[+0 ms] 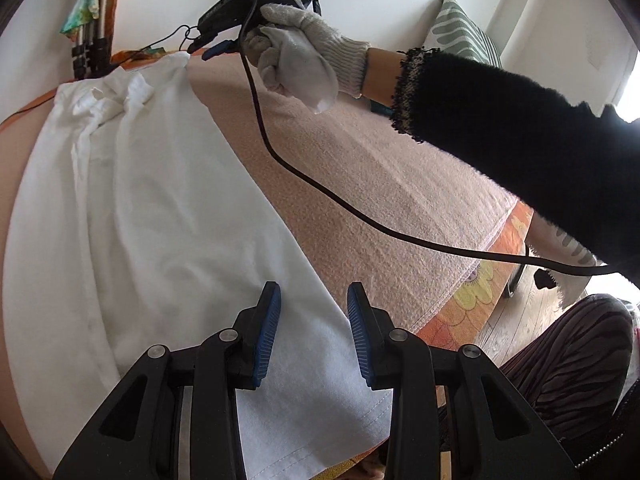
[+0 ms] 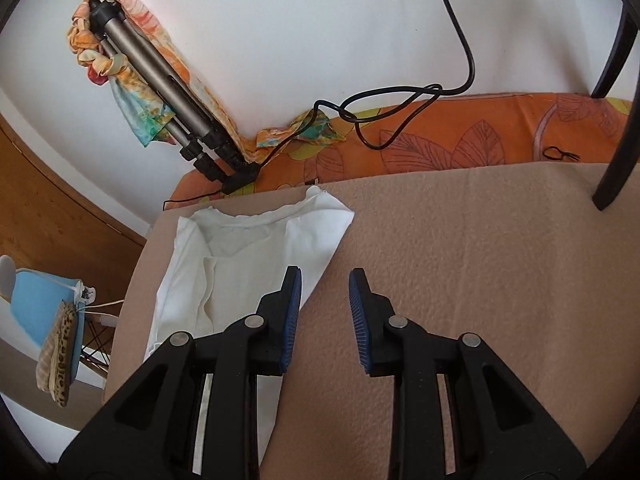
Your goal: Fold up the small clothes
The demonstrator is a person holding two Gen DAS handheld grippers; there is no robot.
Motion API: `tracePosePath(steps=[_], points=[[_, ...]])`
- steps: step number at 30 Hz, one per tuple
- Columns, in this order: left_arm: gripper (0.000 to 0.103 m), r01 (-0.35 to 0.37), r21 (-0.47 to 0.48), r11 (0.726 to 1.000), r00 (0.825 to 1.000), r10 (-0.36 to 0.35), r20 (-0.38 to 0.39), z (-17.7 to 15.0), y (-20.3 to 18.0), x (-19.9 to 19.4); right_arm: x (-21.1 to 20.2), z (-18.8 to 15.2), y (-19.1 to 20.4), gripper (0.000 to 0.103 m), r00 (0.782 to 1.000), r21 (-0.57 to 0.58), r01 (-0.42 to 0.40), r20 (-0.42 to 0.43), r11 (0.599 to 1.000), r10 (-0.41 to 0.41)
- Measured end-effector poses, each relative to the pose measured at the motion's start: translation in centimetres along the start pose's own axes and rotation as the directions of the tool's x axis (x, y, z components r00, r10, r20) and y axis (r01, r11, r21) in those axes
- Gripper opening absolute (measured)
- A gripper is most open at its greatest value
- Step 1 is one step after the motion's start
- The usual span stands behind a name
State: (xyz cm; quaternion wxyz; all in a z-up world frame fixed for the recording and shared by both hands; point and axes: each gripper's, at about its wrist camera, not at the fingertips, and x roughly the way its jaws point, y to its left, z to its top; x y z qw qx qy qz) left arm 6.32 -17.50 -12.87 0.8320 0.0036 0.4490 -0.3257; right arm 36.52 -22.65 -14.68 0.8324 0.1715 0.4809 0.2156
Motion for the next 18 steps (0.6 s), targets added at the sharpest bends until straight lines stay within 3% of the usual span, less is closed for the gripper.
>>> tracePosePath(steps=[5,6,8,10,12,16,18], points=[[0.031,0.016,0.004,1.0,1.0,-0.016,0.005,0.1,0.1,0.1,2.2,1.4,-0.3,0.026,0.999,0.017,-0.037,0.01,0.999,0.037],[0.031,0.018,0.005,1.0,1.0,-0.018,0.007,0.0,0.1,0.0,2.5,1.5,-0.1,0.023,0.999,0.013,-0.041,0.008,0.999,0.041],[0.031,0.018,0.008,1.0,1.0,-0.018,0.009,-0.1,0.0,0.0,3.0,1.7,0.5,0.004,1.0,-0.009,-0.019,-0.008,1.0,0.019],[0.031,0.021,0.003,1.0,1.0,-0.021,0.014,-0.2,-0.1,0.0,2.7,2.6,2.2,0.003,0.997,-0.086,0.075,0.011,0.993,-0.074],[0.031,0.021,0.003,1.0,1.0,-0.021,0.02,-0.3,-0.1,0.0,2.3,4.1,4.1,0.003,0.98,-0.155,0.197,0.059,0.968,-0.19],[0.031,0.011,0.019,1.0,1.0,-0.012,0.02,-0.5,-0.4,-0.1,3.5,6.1,5.3,0.003,0.965,-0.195,0.262,0.022,0.945,-0.263],[0.031,0.007,0.022,1.0,1.0,-0.007,0.021,-0.5,-0.5,-0.1,3.6,6.4,5.2,0.003,0.934,-0.191,0.355,0.041,0.915,-0.354]])
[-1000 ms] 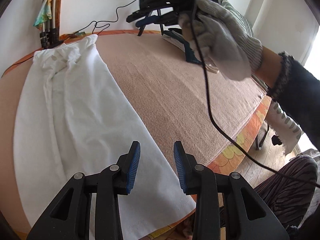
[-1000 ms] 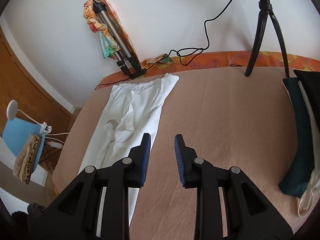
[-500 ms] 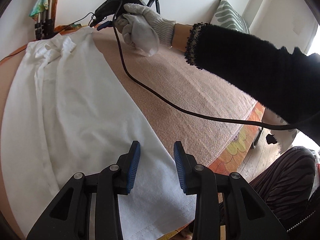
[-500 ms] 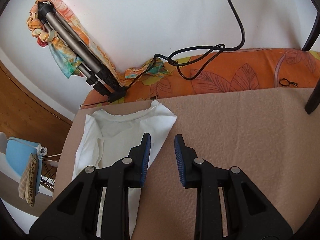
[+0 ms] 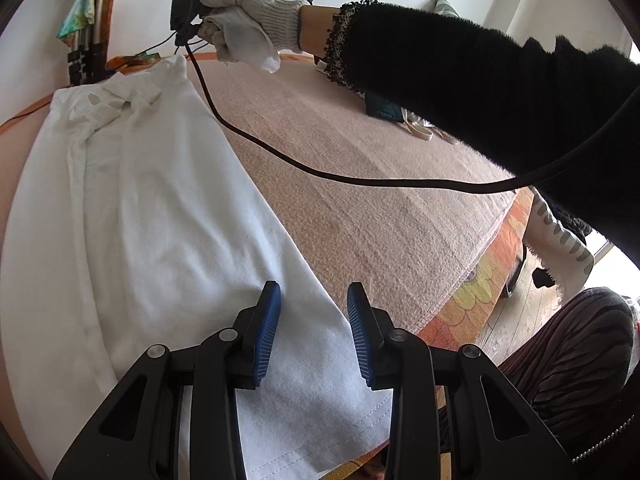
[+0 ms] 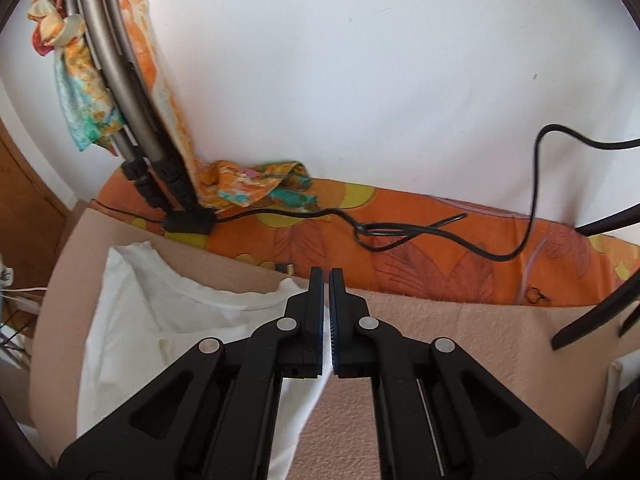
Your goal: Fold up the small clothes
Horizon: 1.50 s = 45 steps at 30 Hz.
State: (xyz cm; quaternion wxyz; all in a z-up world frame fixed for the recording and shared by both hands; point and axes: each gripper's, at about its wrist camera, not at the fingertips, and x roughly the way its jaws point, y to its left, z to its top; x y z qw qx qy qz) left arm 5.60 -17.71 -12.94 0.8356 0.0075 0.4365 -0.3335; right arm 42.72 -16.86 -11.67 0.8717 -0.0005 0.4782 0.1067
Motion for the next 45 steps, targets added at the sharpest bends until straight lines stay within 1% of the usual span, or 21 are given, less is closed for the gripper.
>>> tracePosePath(steps=[1,4,6,9,13,14,17,20,23,25,26,27,29,32,33,34,35,37,39,43,45], points=[[0.031,-0.003,0.007,1.0,1.0,0.003,-0.001,0.0,-0.1,0.0,-0.2,-0.1,-0.4,0.004,1.0,0.015,0.0,0.007,1.0,0.0],[0.031,-0.001,0.002,1.0,1.0,0.001,-0.007,0.2,0.0,0.0,-1.5,-0.6,-1.8,0.006,0.998,0.064,-0.054,0.021,0.997,0.053],[0.031,0.005,-0.01,1.0,1.0,-0.005,-0.016,0.3,0.2,-0.2,-2.8,-1.3,-2.4,0.007,0.998,0.071,-0.05,0.032,0.996,0.048],[0.032,0.019,-0.016,1.0,1.0,-0.02,-0.014,0.3,0.3,-1.1,-5.5,-2.8,-3.2,0.01,0.996,0.103,-0.085,0.038,0.991,0.082],[0.032,0.031,-0.03,0.999,1.0,-0.031,0.001,0.2,0.3,-3.4,-9.0,-4.4,-2.6,0.01,0.995,0.082,-0.09,0.041,0.993,0.086],[0.033,0.022,-0.024,0.999,1.0,-0.022,0.016,0.2,0.4,-4.3,-9.7,-4.5,-2.0,0.01,0.995,0.066,-0.099,0.041,0.993,0.096],[0.034,-0.049,-0.017,0.999,0.996,0.05,0.071,-0.1,1.8,-7.2,-11.2,-4.3,0.5,0.011,0.991,0.006,-0.125,0.038,0.992,0.125],[0.034,-0.118,-0.074,0.99,0.985,0.126,0.114,-0.4,4.5,-9.7,-11.4,-3.4,3.7,0.011,0.987,-0.049,-0.156,0.025,0.987,0.157],[0.034,-0.195,-0.137,0.971,0.969,0.212,0.127,-0.8,7.2,-11.0,-10.5,-2.2,7.0,0.011,0.976,-0.088,-0.217,0.011,0.972,0.219],[0.034,-0.223,-0.187,0.957,0.962,0.247,0.117,-1.2,9.0,-11.2,-9.2,-1.3,9.4,0.012,0.969,-0.12,-0.246,-0.007,0.962,0.247],[0.034,-0.236,-0.204,0.95,0.959,0.261,0.107,-1.5,9.8,-11.1,-8.4,-0.9,10.8,0.017,0.968,-0.14,-0.25,-0.017,0.958,0.25],[0.034,-0.246,-0.221,0.944,0.959,0.271,0.087,-1.8,10.4,-10.8,-7.5,-0.5,12.0,0.025,0.967,-0.16,-0.256,-0.028,0.953,0.255],[0.034,-0.247,-0.265,0.932,0.963,0.267,0.044,-2.4,11.8,-10.1,-5.6,0.4,14.1,0.031,0.966,-0.184,-0.26,-0.042,0.948,0.256],[0.033,-0.255,-0.298,0.92,0.965,0.259,-0.026,-3.3,13.2,-8.9,-2.5,1.5,16.6,0.031,0.965,-0.209,-0.261,-0.069,0.943,0.252],[0.032,-0.247,-0.319,0.915,0.969,0.243,-0.055,-3.7,13.8,-8.4,-1.4,1.8,17.3,0.031,0.965,-0.216,-0.262,-0.079,0.94,0.251],[0.031,-0.23,-0.336,0.913,0.971,0.237,-0.02,-4.2,14.1,-8.8,-0.4,2.1,18.0,0.031,0.964,-0.223,-0.265,-0.088,0.938,0.251],[0.03,-0.235,-0.341,0.91,0.97,0.24,-0.028,-4.4,14.2,-8.7,0.5,2.4,18.5,0.031,0.964,-0.231,-0.263,-0.095,0.937,0.248],[0.03,-0.249,-0.316,0.916,0.967,0.252,-0.032,-4.3,14.0,-8.7,2.2,2.7,19.5,0.031,0.964,-0.25,-0.262,-0.105,0.932,0.243],[0.03,-0.249,-0.317,0.915,0.967,0.254,-0.028,-4.3,13.9,-8.7,3.7,2.9,20.0,0.03,0.963,-0.252,-0.267,-0.116,0.93,0.244],[0.03,-0.246,-0.312,0.918,0.968,0.251,-0.023,-4.2,14.1,-8.7,6.0,2.4,20.6,0.03,0.949,-0.244,-0.306,-0.16,0.92,0.273],[0.03,-0.241,-0.325,0.915,0.969,0.248,-0.021,-4.1,14.2,-8.7,6.6,2.0,21.1,0.03,0.952,-0.272,-0.294,-0.17,0.916,0.255]])
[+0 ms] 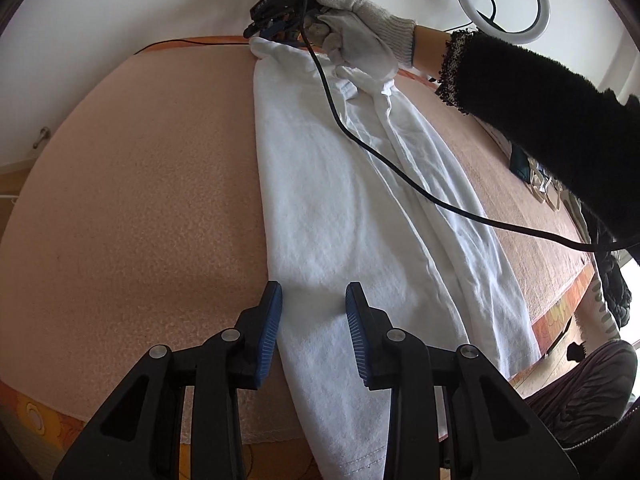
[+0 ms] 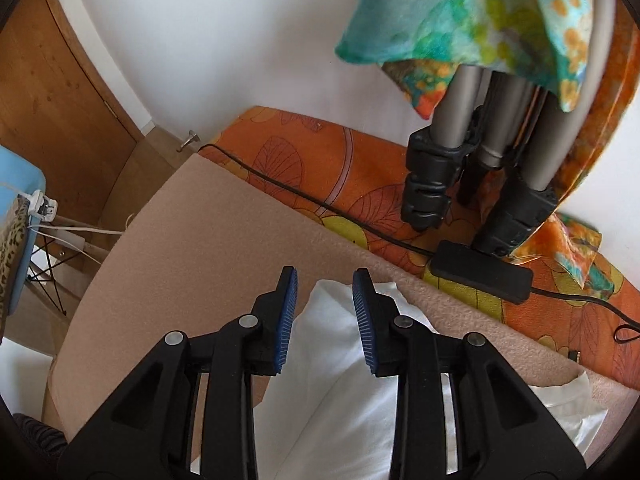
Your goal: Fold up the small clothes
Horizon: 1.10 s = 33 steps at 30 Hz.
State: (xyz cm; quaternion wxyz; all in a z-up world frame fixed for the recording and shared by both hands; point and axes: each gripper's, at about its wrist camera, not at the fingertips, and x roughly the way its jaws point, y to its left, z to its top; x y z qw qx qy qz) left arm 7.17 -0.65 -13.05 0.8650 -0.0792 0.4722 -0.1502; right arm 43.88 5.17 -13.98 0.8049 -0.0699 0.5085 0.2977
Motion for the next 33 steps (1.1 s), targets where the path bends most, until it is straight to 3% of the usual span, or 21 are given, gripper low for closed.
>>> tracePosePath(steps=[2,3,4,6,8,11,13,15,18,22,27,30,33], points=[[0.03,-0.005,0.006,1.0,1.0,0.005,0.001,0.0,-0.1,0.0,0.5,-0.2,0.1,0.028,1.0,-0.001,0.007,-0.004,1.0,-0.007],[0.03,-0.008,0.009,1.0,1.0,0.008,0.002,0.0,-0.1,0.0,0.6,-0.3,0.1,0.011,1.0,-0.003,0.006,-0.003,1.0,-0.006],[0.03,-0.01,0.012,1.0,1.0,0.01,0.004,0.0,-0.2,0.0,0.7,-0.4,0.2,0.006,1.0,-0.012,0.017,-0.007,1.0,-0.017],[0.03,-0.017,0.02,1.0,1.0,0.017,0.008,0.0,-0.4,0.1,0.5,-0.4,0.7,0.004,0.997,-0.053,0.08,0.001,0.995,-0.08],[0.03,-0.024,0.024,0.999,1.0,0.024,0.01,-0.1,-0.5,0.1,0.4,-0.3,0.2,0.004,0.989,-0.037,0.149,0.022,0.988,-0.148],[0.03,-0.024,0.021,0.999,1.0,0.024,0.008,0.0,-0.4,0.0,-0.4,0.2,-0.6,0.004,0.993,0.025,0.102,0.05,0.994,-0.103],[0.03,-0.025,0.015,1.0,1.0,0.025,0.003,0.1,-0.4,0.0,-1.2,0.4,-1.4,0.009,0.992,0.062,0.107,0.059,0.992,-0.11],[0.03,-0.024,0.012,1.0,1.0,0.024,-0.004,0.3,-0.4,0.0,-2.7,0.3,-2.0,0.02,0.995,0.11,0.058,0.068,0.992,-0.066],[0.03,0.002,-0.023,1.0,1.0,-0.002,-0.02,0.3,0.0,-0.3,-6.8,-1.1,-1.8,0.025,0.99,0.126,0.069,0.112,0.99,-0.083],[0.03,0.005,-0.032,0.999,1.0,-0.005,0.019,0.4,0.1,-2.1,-13.6,-5.2,-1.1,0.025,0.983,0.144,0.1,0.138,0.985,-0.12],[0.031,0.033,-0.04,0.999,0.997,-0.031,0.064,0.3,0.4,-4.0,-22.0,-12.8,-0.6,0.025,0.966,0.182,0.198,0.131,0.963,-0.223],[0.031,0.074,-0.08,0.994,0.997,-0.071,0.038,0.0,1.0,-4.1,-25.9,-18.1,-0.2,0.025,0.961,0.232,0.228,0.102,0.946,-0.256],[0.031,0.142,-0.15,0.978,0.99,-0.142,0.016,-0.5,1.7,-4.2,-28.7,-23.6,0.6,0.025,0.967,0.285,0.208,0.081,0.936,-0.24]])
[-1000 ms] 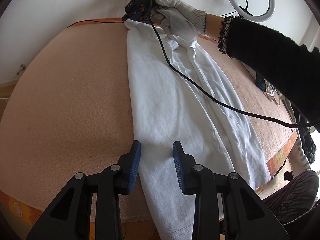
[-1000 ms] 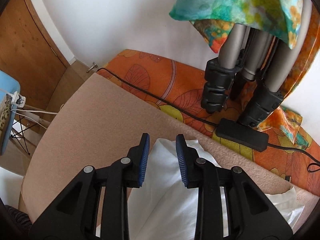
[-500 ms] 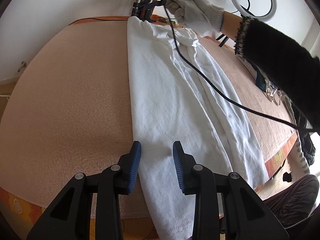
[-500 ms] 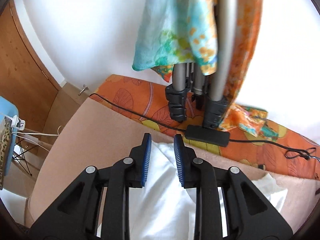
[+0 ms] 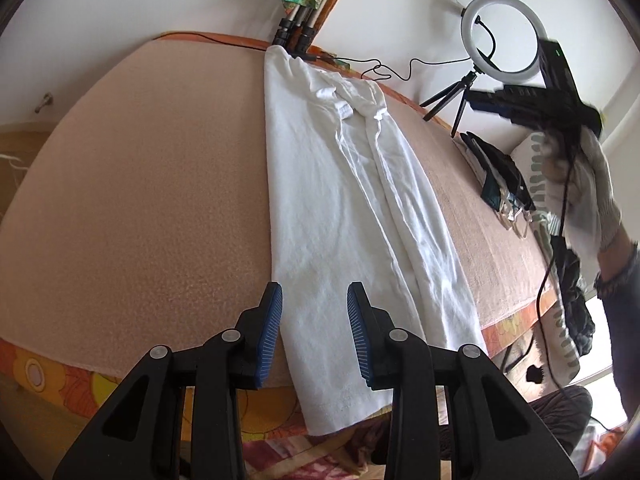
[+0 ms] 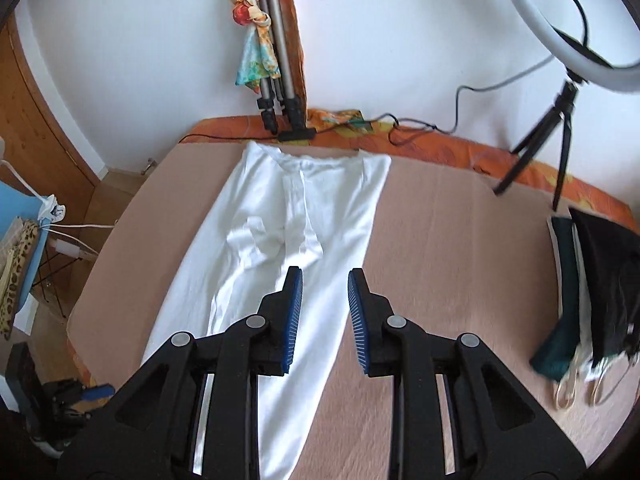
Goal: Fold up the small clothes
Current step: 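Open the right tool and lift it away from the collar, then move both tools to the hem end of the white strip and grasp it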
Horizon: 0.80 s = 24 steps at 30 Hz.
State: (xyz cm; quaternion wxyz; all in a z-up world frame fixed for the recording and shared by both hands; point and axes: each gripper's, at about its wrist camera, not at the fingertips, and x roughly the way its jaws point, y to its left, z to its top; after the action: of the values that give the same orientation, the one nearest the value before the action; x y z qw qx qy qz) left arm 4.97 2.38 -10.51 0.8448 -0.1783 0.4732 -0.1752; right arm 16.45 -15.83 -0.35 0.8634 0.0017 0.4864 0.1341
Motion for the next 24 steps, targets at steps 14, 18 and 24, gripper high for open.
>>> tracePosePath(steps=[14,18,24], points=[[0.031,0.012,-0.028,1.0,0.993,-0.015,-0.119,-4.4,-0.2,-0.8,-0.5,-20.6,1.0,0.025,0.952,0.195,-0.222,-0.169,0.955,0.256],[0.031,0.011,-0.046,0.999,0.989,-0.018,-0.15,-5.1,-0.5,-0.3,-0.5,-22.9,1.3,0.025,0.936,0.226,-0.262,-0.177,0.938,0.304],[0.032,0.026,-0.085,0.996,0.987,-0.039,-0.154,-5.4,-0.1,0.1,-0.4,-24.6,2.0,0.025,0.918,0.253,-0.302,-0.182,0.919,0.352]])
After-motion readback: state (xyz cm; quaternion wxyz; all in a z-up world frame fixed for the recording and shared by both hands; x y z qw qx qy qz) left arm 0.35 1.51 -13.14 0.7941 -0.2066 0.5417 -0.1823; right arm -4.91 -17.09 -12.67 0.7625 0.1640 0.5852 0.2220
